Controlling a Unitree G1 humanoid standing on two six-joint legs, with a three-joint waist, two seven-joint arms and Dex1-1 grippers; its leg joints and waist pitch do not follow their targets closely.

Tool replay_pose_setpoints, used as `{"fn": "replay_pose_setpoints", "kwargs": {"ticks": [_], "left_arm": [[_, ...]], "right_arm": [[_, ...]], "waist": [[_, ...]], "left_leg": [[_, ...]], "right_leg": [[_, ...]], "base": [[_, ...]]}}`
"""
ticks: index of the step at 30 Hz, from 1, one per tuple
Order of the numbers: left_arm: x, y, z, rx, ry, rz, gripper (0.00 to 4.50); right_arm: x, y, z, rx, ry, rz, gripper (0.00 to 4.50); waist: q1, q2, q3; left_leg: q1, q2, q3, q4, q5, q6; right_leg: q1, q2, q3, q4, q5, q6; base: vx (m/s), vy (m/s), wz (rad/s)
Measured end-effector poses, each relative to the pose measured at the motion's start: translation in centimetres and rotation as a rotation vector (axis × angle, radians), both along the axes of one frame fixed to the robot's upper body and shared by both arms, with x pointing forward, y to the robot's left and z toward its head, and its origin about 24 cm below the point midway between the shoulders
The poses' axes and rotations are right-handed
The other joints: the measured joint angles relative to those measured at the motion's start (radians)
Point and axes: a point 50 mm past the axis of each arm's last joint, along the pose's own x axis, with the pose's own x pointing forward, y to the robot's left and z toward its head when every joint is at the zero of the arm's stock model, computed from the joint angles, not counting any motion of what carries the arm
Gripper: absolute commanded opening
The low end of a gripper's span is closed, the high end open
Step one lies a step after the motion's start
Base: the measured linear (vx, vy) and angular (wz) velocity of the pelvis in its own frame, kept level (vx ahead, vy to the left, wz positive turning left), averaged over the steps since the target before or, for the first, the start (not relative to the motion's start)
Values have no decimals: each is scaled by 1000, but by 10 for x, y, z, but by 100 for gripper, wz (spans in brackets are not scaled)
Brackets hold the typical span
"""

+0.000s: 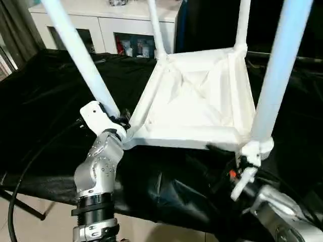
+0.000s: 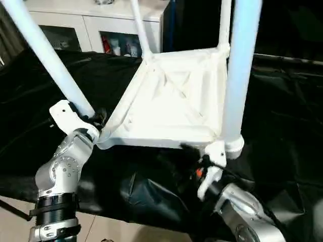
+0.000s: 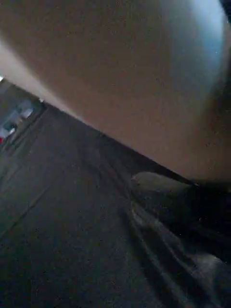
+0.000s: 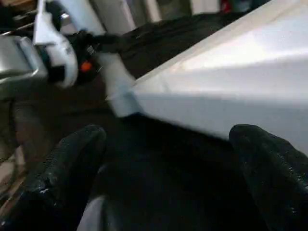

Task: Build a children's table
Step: Flip table

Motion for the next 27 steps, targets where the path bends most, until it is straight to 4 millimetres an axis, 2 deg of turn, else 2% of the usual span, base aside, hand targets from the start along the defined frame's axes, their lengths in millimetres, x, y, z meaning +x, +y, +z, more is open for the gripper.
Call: {"fn": "replay_pose_setpoints", "kwargs": {"ticks": [4,9,13,17,21,27], "left_arm": [[1,2,1,-43,6,24,260],[2,2,1,-47,13,34,259],[3,3,2,-49,20,52,259],[4,2,3,-47,21,58,259],[4,3,4,-48,17,65,259],[4,4,4,-48,18,80,259]], "right_arm": [[-1,-2,6,41,-17,31,450],[10,-7,12,30,-13,-37,450],[22,4,4,134,45,-133,450],[31,8,1,149,79,-181,450],[32,7,-9,165,149,-208,450],[35,8,-8,246,226,-227,450]], "waist": [[1,0,0],[1,-1,0],[-5,0,0],[-5,-2,0],[3,-4,0],[4,-4,0]], "left_leg": [[0,0,0,0,0,0],[0,0,0,1,0,0],[-1,0,0,0,0,0],[-2,0,0,1,0,0],[-2,0,0,-1,0,0],[-2,0,0,-2,0,0]], "right_leg": [[0,0,0,0,0,0],[0,0,0,0,0,0],[-2,0,0,0,0,0],[-2,0,0,0,0,0],[-2,0,0,0,1,0],[-3,0,0,0,1,-1]], "base": [[0,0,0],[0,0,0],[0,0,0],[0,0,0],[0,0,0],[0,0,0]]}}
